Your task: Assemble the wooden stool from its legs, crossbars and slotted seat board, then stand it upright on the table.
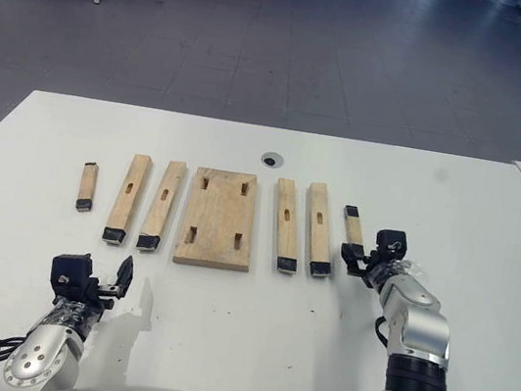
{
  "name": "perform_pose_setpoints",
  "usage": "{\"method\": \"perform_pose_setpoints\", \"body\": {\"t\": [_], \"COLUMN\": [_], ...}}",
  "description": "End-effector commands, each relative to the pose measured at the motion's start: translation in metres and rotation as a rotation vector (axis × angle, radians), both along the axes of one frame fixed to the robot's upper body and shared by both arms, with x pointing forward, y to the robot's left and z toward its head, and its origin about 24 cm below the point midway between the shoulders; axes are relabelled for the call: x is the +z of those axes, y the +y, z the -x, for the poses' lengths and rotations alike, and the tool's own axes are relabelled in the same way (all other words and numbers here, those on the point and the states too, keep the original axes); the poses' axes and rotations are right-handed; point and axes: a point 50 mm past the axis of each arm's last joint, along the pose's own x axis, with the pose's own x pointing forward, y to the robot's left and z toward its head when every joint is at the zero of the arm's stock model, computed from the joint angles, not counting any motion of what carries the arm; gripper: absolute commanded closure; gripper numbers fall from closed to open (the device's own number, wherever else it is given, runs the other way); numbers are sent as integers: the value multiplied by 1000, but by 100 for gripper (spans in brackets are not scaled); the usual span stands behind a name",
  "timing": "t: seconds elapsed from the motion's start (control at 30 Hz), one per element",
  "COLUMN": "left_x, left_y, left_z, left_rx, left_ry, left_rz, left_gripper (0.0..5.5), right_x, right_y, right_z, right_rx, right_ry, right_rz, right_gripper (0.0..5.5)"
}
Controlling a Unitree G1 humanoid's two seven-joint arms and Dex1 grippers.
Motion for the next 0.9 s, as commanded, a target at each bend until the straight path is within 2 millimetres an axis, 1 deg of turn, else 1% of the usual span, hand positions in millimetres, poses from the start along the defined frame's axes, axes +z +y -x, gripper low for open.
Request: {"method": "perform_pose_setpoints", "body": {"t": [0.03, 0.17, 0.2, 0.37, 0.47, 0.63, 0.67, 0.7, 0.73, 0.8, 0.83, 0.87, 0.9], "left_x": [-3, -4, -3, -2, -1, -1, -2, -2, 3, 29, 46, 64, 77], "left_y": [2, 2, 2, 2, 2, 2, 4, 9, 13, 23, 28, 33, 37], "left_z": [1, 1, 1, 0, -1, -3, -3, -7, -17, -47, -65, -83, -97], "left_rx": [6, 1, -3, -5, -7, -12, -19, -33, -67, -159, -200, -241, -264], "left_ry": [-2, -5, -6, -10, -11, -6, 1, -8, -42, -189, -257, -312, -342], "left_rz": [-6, -7, -8, -13, -15, -5, 8, 6, 12, -20, -22, 4, 54], "left_gripper": [162, 162, 162, 162, 162, 162, 162, 162, 162, 162, 162, 162, 162], "right_x": [-17, -31, -34, -47, -52, -51, -47, -39, -31, -6, 10, 28, 43], "right_y": [1, 6, 5, -3, -3, 2, 2, 1, -4, -19, -25, -27, -25], "right_z": [2, 0, 0, 8, 11, 11, 8, 4, 2, -6, -11, -18, -23], "right_rx": [35, 69, 62, -2, -14, -1, -3, -11, -28, -76, -98, -107, -106], "right_ry": [44, 66, 73, 108, 116, 104, 84, 50, 12, -85, -143, -215, -274], "right_rz": [58, 79, 75, 53, 39, 31, 30, 39, 57, 110, 139, 167, 184], "right_gripper": [169, 249, 263, 363, 420, 422, 422, 422, 422, 422, 422, 422, 422]}}
